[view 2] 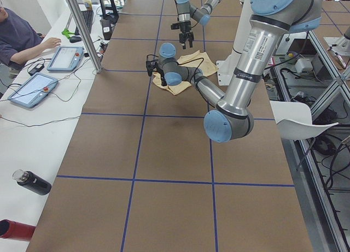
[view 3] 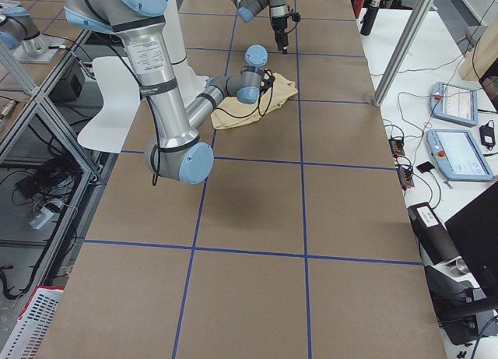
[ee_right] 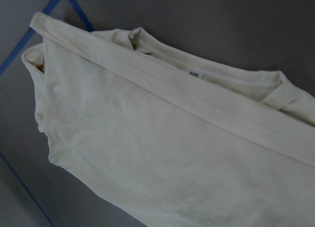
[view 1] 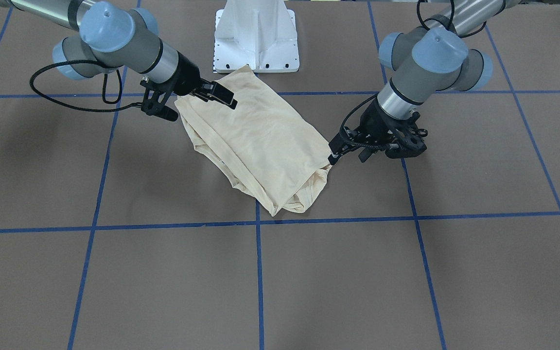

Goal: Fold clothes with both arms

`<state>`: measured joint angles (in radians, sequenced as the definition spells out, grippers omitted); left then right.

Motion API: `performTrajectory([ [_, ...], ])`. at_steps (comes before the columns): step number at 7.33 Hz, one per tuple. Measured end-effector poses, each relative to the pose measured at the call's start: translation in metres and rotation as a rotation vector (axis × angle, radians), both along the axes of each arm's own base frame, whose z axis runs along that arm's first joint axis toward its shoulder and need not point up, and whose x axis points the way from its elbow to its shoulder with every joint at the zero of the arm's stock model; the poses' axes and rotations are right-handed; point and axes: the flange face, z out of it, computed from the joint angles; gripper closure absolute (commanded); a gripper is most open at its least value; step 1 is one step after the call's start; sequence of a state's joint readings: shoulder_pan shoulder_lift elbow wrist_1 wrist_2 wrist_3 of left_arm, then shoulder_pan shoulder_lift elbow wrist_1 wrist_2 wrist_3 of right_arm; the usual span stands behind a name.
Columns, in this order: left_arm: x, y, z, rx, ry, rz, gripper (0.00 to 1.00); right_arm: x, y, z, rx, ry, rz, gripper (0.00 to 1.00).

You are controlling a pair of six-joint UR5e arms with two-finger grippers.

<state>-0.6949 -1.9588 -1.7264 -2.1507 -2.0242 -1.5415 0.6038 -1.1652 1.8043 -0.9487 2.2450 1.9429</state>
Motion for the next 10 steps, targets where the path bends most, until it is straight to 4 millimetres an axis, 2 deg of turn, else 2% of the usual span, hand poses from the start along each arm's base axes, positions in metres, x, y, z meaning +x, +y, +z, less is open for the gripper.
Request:
performTrajectory([
  [1,0.014,0.016,0.008,-0.013,0.002,0.021,0.01,0.010,-0.013,0.000,0.035,-0.001,0.032,0.00],
  [2,0.018,0.027,0.021,-0.002,0.019,0.030,0.01,0.015,-0.020,0.000,0.062,0.003,0.057,0.00],
  [4,0.024,0.036,0.048,0.031,0.061,0.043,0.04,0.017,-0.025,0.001,0.097,0.012,0.090,0.00],
  [5,0.031,0.039,0.055,0.034,0.062,0.052,0.08,0.017,-0.026,0.002,0.101,0.015,0.096,0.00],
  [10,0.051,0.044,0.068,0.021,0.040,0.075,0.30,0.012,-0.023,0.003,0.102,0.019,0.092,0.00],
])
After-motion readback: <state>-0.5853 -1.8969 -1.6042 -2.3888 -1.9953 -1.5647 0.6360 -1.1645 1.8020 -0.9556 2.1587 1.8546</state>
